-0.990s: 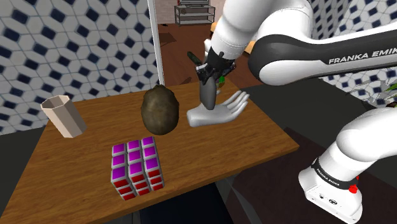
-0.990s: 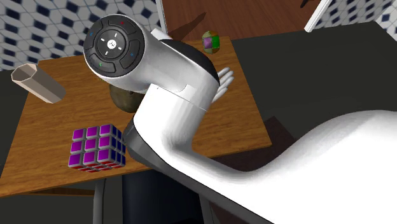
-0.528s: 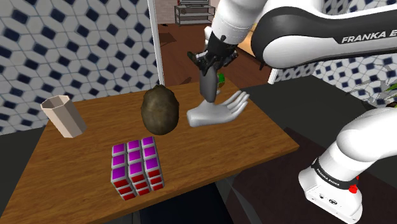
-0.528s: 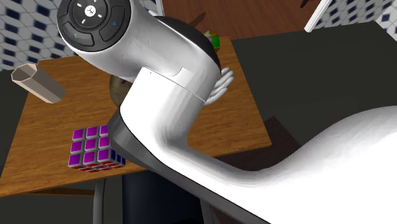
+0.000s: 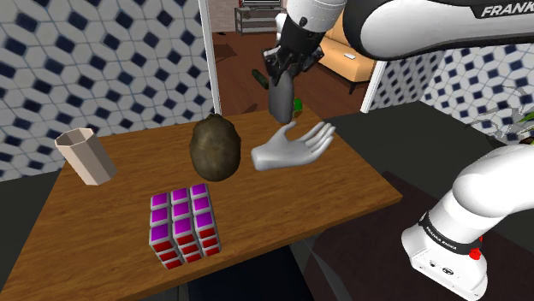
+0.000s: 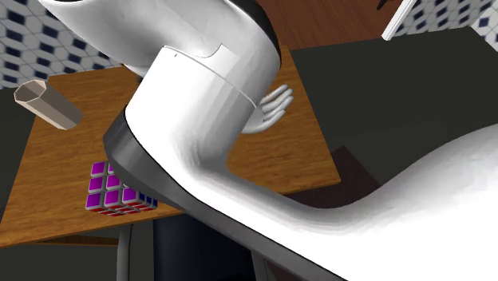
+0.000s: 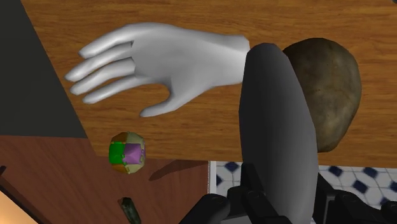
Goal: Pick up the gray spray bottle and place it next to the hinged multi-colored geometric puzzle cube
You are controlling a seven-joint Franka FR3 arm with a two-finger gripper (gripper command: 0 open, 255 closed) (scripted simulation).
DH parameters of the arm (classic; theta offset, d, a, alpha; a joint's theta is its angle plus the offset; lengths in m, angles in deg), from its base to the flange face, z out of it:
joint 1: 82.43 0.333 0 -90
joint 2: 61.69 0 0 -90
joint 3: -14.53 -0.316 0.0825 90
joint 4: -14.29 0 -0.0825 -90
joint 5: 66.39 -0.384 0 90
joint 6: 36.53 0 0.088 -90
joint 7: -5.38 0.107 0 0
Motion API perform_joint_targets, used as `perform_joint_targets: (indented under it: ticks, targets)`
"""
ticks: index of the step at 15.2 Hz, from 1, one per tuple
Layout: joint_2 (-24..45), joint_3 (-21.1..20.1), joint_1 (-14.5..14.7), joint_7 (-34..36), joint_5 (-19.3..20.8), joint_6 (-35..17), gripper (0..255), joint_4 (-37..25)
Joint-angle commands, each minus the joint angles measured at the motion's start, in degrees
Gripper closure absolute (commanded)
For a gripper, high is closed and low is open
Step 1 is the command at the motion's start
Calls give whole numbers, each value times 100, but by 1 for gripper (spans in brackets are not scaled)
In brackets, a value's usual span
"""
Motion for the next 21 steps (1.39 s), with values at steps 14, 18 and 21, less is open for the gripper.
perform_joint_targets:
  ticks: [14,18,21]
  targets:
    - [401,1571,-368,-1790,102,-840,255,290]
    - [710,1937,-523,-2267,137,-1037,255,143]
    - [989,2189,-644,-2621,147,-1159,255,-37]
